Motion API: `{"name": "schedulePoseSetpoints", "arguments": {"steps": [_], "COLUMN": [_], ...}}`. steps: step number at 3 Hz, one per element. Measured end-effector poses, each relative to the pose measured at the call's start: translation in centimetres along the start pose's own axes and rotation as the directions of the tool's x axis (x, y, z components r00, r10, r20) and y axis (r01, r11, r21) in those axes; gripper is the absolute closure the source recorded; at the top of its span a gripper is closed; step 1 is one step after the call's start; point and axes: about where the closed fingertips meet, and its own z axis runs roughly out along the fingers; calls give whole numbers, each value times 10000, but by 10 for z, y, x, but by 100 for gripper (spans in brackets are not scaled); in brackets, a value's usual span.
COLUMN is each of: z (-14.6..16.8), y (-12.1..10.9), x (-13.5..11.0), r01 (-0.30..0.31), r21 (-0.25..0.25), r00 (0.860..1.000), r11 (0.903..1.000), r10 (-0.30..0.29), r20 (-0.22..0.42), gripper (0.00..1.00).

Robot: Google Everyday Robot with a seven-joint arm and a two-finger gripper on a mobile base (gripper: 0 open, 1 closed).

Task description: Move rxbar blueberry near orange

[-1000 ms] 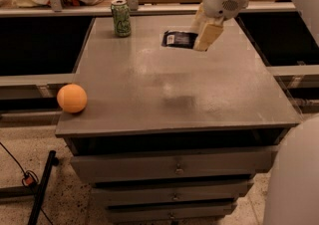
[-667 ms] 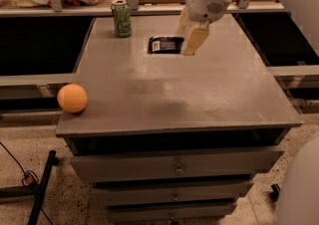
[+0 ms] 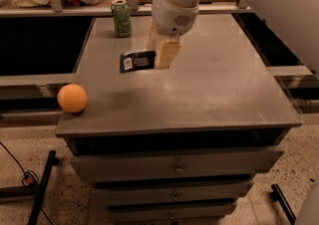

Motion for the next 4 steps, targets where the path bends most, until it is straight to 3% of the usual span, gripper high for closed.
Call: {"name": "schedulePoseSetpoints", "arguments": {"steps": [2,4], "z": [23,41], "y": [0,-3], "x": [-40,-58], "r01": [696,887], "r21": [-376,-634], "r00": [9974,9959], "r11": [9969,9940], "r10": [-702,-898], "r20": [-137,-139], "gripper": [100,100]}}
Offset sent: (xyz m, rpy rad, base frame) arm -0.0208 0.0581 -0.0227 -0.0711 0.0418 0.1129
